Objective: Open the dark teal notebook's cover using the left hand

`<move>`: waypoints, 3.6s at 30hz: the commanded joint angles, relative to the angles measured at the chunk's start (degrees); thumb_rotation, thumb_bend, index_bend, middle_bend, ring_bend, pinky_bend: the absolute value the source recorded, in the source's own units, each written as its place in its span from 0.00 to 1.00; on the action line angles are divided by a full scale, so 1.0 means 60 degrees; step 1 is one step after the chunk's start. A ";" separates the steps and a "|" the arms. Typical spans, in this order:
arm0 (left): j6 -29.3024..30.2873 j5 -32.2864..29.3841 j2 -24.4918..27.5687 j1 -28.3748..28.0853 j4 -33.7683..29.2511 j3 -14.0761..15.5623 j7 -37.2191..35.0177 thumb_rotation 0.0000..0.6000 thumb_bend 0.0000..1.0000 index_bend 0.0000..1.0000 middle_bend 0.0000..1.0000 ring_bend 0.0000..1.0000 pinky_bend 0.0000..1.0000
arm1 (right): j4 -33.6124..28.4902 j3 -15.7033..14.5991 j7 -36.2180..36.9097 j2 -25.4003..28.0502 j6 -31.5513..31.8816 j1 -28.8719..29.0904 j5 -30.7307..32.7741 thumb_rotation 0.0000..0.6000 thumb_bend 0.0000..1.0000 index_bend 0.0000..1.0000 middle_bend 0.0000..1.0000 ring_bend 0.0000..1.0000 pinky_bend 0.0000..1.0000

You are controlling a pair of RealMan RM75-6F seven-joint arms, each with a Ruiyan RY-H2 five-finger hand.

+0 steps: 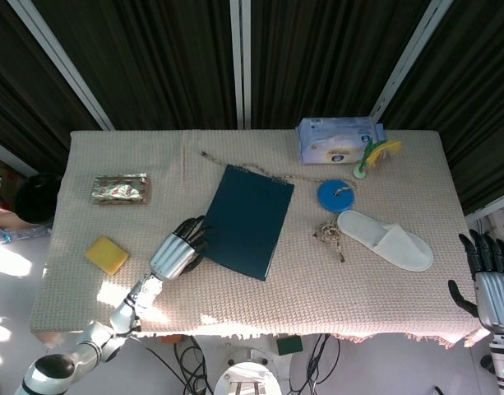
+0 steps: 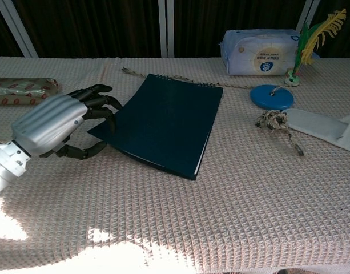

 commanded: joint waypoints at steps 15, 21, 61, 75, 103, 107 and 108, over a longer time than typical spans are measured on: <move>0.1134 -0.0169 -0.0367 -0.0012 0.1126 0.0216 -0.1094 1.00 0.46 0.76 0.43 0.18 0.21 | 0.0077 0.0027 0.0158 0.0042 -0.0054 0.0033 0.0062 1.00 0.34 0.00 0.00 0.00 0.00; 0.2068 -0.0062 0.0399 0.0729 0.0287 0.0570 -0.1432 1.00 0.48 0.78 0.45 0.18 0.21 | 0.0045 0.0002 0.0088 0.0027 -0.0002 0.0010 0.0015 1.00 0.34 0.00 0.00 0.00 0.00; -0.2073 -0.3108 0.7704 -0.0971 -1.1921 -0.2624 0.3509 1.00 0.52 0.80 0.48 0.20 0.22 | 0.0270 -0.0070 0.0096 -0.0179 -0.0016 0.0011 -0.0098 1.00 0.34 0.00 0.00 0.00 0.00; -0.5841 -0.7508 0.5272 -0.4918 -0.5042 -0.4929 0.5445 1.00 0.52 0.80 0.48 0.20 0.22 | 0.0388 0.0310 0.0287 -0.0119 -0.0775 0.0347 0.0866 1.00 0.34 0.00 0.00 0.00 0.00; -0.1341 -0.4230 0.8466 -0.0527 -1.0410 -0.1917 0.4057 0.11 0.16 0.10 0.04 0.00 0.12 | 0.1367 0.0268 0.1208 -0.0473 -0.0534 0.0359 0.0608 1.00 0.34 0.00 0.00 0.00 0.00; 0.0252 -0.2971 0.8868 0.1240 -1.1202 -0.0320 0.4459 0.11 0.12 0.13 0.05 0.00 0.12 | 0.1660 0.0227 0.1444 -0.0621 -0.0285 0.0300 0.0380 1.00 0.34 0.00 0.00 0.00 0.00; 0.0586 -0.2670 0.8743 0.1580 -1.1033 -0.0027 0.4311 0.12 0.12 0.13 0.05 0.00 0.12 | 0.1714 0.0207 0.1474 -0.0650 -0.0227 0.0278 0.0326 1.00 0.34 0.00 0.00 0.00 0.00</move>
